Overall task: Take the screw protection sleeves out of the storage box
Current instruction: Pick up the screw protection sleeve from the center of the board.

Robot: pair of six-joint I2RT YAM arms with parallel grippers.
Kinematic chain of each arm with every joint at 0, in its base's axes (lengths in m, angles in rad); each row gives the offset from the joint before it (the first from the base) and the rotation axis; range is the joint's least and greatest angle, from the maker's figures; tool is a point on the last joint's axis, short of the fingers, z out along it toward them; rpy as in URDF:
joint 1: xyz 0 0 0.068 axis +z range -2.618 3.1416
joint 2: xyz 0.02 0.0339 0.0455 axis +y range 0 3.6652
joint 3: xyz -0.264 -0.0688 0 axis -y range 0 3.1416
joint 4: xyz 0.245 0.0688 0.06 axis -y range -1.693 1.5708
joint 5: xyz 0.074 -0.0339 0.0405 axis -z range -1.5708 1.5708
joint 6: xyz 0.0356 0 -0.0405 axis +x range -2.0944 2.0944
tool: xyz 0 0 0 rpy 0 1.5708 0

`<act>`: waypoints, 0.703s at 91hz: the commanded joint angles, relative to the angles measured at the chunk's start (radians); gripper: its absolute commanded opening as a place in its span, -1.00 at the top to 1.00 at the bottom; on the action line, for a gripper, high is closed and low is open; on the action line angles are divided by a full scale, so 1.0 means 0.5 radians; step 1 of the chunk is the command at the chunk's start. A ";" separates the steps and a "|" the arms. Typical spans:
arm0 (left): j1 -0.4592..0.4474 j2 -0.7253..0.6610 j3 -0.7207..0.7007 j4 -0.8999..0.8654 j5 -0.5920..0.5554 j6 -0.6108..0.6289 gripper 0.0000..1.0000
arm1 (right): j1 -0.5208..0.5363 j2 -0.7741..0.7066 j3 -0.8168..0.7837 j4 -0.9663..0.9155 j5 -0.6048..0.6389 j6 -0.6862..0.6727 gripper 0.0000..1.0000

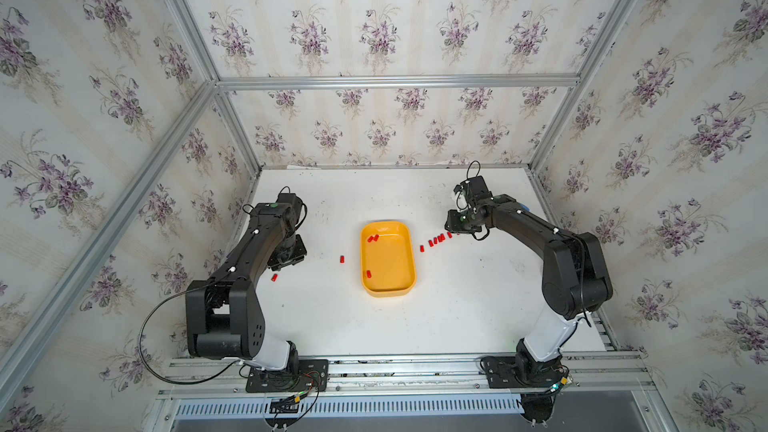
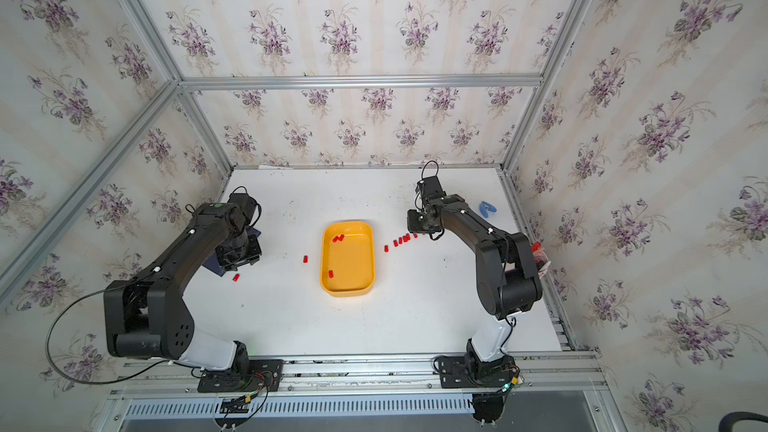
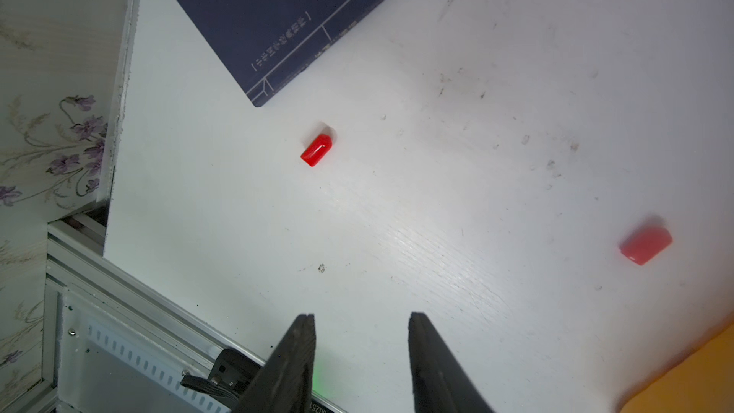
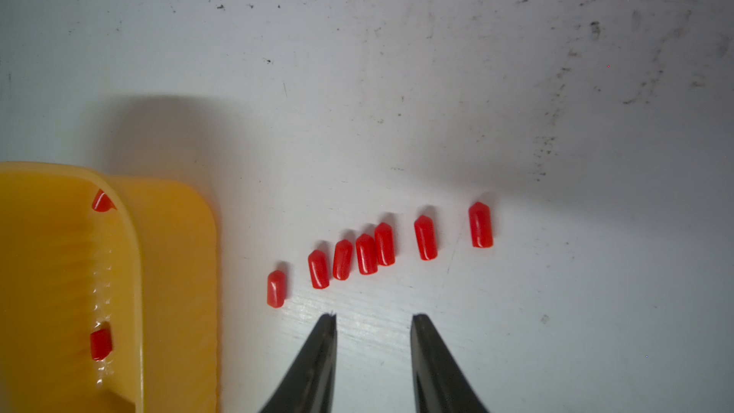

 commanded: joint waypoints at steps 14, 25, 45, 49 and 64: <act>0.085 0.150 0.107 -0.228 -0.031 0.169 0.03 | -0.001 -0.021 0.014 0.050 -0.093 -0.034 0.27; 0.124 0.265 0.081 -0.279 -0.067 0.176 0.02 | 0.000 -0.015 0.023 0.095 -0.148 -0.035 0.26; 0.193 0.278 -0.077 -0.167 -0.184 0.092 0.02 | 0.000 0.043 0.081 0.110 -0.221 -0.060 0.26; 0.201 0.258 -0.118 -0.148 -0.196 0.076 0.02 | -0.002 0.049 0.076 0.120 -0.246 -0.054 0.26; 0.213 0.191 -0.293 -0.040 -0.235 0.006 0.04 | -0.002 0.071 0.060 0.150 -0.308 -0.043 0.26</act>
